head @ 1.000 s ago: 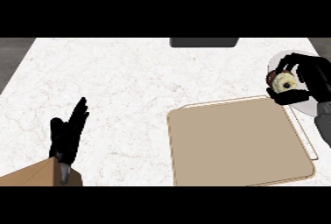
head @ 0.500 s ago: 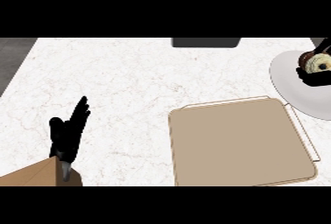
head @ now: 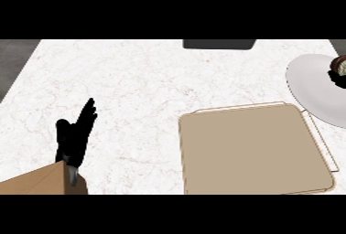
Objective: Pick the cupcake from the tray and place it in the plate
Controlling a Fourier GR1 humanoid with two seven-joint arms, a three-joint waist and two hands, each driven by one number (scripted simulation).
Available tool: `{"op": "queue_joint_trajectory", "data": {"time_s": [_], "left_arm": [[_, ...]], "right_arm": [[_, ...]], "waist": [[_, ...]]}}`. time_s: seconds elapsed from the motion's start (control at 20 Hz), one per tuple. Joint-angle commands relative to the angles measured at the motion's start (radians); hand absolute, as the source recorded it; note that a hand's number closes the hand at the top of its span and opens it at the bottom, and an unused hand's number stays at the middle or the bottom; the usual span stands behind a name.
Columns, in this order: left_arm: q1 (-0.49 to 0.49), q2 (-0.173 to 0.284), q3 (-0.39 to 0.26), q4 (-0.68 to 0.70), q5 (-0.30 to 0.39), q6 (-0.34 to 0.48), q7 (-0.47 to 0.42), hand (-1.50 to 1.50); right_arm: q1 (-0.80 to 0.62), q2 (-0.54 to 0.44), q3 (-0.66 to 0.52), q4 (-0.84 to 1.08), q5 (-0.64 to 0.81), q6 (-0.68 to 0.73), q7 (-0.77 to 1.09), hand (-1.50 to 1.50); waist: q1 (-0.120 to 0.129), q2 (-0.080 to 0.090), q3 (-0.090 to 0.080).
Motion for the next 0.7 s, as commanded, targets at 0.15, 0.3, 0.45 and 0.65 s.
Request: {"op": "queue_joint_trajectory", "data": {"time_s": [0.15, 0.3, 0.45, 0.65], "left_arm": [[-0.038, -0.01, 0.002, 0.017, -0.027, -0.005, 0.013, 0.0], [0.006, -0.006, -0.022, -0.021, -0.039, -0.002, 0.01, 0.0], [-0.04, -0.022, -0.027, -0.013, -0.042, 0.005, 0.037, 0.0], [-0.031, -0.035, -0.013, 0.02, -0.034, 0.003, 0.008, 0.0]], "right_arm": [[-0.13, -0.017, 0.013, 0.269, 0.071, 0.037, -0.025, 1.5], [-0.076, -0.047, 0.008, 0.334, 0.063, 0.112, -0.116, 1.5], [-0.07, -0.062, 0.012, 0.391, 0.066, 0.21, -0.138, 1.5], [-0.096, -0.061, 0.051, 0.441, 0.113, 0.283, -0.115, -1.5]], "waist": [[0.019, 0.01, -0.002], [0.035, 0.015, 0.001], [0.036, 0.019, 0.002], [0.031, 0.017, 0.001]]}}
